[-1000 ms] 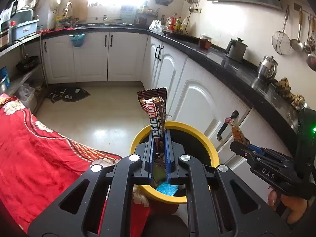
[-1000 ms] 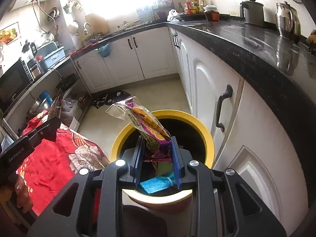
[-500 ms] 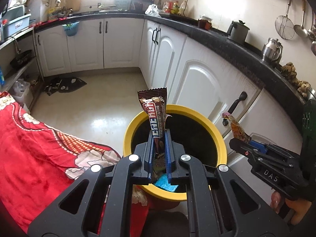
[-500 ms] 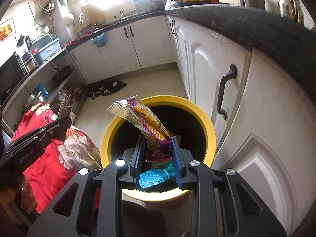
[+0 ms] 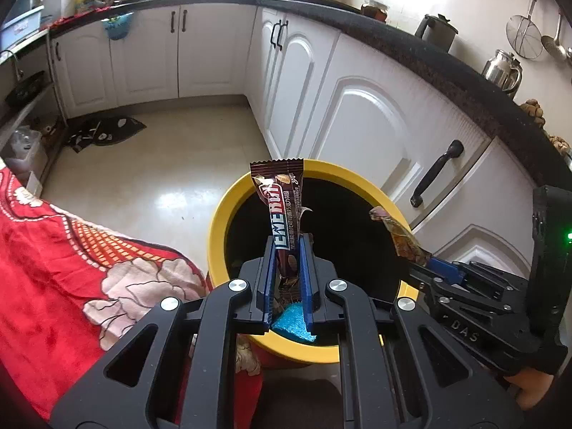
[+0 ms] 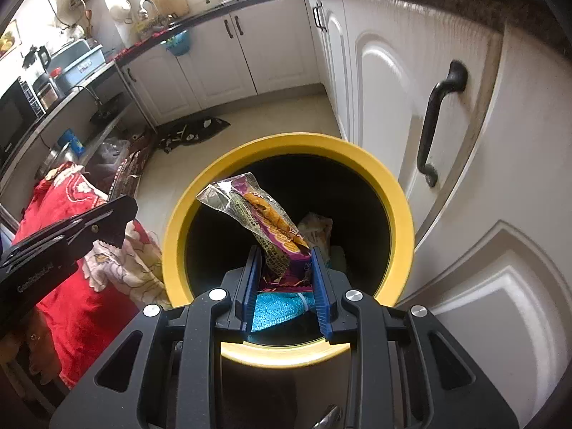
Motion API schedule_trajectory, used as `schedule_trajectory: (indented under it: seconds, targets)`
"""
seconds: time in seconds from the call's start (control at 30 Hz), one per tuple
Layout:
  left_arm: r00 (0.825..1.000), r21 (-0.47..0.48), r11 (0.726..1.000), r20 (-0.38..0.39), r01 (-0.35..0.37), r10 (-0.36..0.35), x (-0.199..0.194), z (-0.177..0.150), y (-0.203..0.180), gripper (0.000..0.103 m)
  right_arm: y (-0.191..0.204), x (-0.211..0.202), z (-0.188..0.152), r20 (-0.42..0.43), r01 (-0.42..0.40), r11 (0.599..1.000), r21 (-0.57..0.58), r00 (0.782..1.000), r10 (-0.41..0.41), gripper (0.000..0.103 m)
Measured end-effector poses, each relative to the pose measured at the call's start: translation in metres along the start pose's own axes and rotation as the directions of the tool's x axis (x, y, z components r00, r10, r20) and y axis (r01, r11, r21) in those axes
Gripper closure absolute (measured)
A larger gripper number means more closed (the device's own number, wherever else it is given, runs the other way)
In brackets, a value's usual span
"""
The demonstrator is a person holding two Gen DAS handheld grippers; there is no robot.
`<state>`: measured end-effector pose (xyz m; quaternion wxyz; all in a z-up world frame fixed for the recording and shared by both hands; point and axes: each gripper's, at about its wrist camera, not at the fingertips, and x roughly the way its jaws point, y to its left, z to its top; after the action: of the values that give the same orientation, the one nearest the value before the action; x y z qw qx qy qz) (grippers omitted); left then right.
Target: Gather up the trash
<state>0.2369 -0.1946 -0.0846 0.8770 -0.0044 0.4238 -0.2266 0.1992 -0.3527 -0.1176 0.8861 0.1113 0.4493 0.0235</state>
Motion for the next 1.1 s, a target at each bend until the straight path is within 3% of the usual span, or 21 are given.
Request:
schedule_trajectory:
  seconds: [0.3,0.4,0.47,0.6,0.67,0.8,1.1]
  targets:
    - [0.998,-0.013,1.000,-0.064,0.013,-0.014,0.021,0.000,-0.001,0.094,-0.007,0.012,0.004,-0.014,0.017,1.000,0.020,1.000,-0.016,0.068]
    - [0.997,-0.012,1.000,-0.075,0.008,-0.009,0.023,0.002,-0.001,0.085,-0.009,0.009,0.004,-0.007,0.021,0.999,0.026,1.000,-0.021,0.065]
    - [0.997,-0.014,1.000,-0.080,0.001,-0.002,0.022,0.001,-0.001,0.067,-0.008,0.005,0.005,0.001,0.024,0.999,0.025,1.000,-0.024,0.063]
    - [0.996,-0.019,1.000,-0.087,-0.024,0.022,0.017,0.000,0.003,0.047,-0.007,-0.002,0.006,0.021,0.029,0.999,0.029,0.999,-0.029,0.055]
    - [0.996,-0.024,0.999,-0.089,-0.035,0.033,0.013,-0.001,0.006,0.030,-0.008,-0.006,0.006,0.029,0.031,0.999,0.031,0.999,-0.032,0.052]
    - [0.995,-0.035,0.998,-0.079,-0.056,0.053,0.001,-0.001,0.013,0.012,-0.009,-0.018,0.005,0.055,0.038,0.999,0.038,0.998,-0.040,0.041]
    - [0.996,-0.044,0.995,-0.024,-0.086,0.085,-0.035,0.000,0.018,0.011,0.004,-0.049,0.002,0.106,0.043,0.999,0.025,0.993,-0.045,0.027]
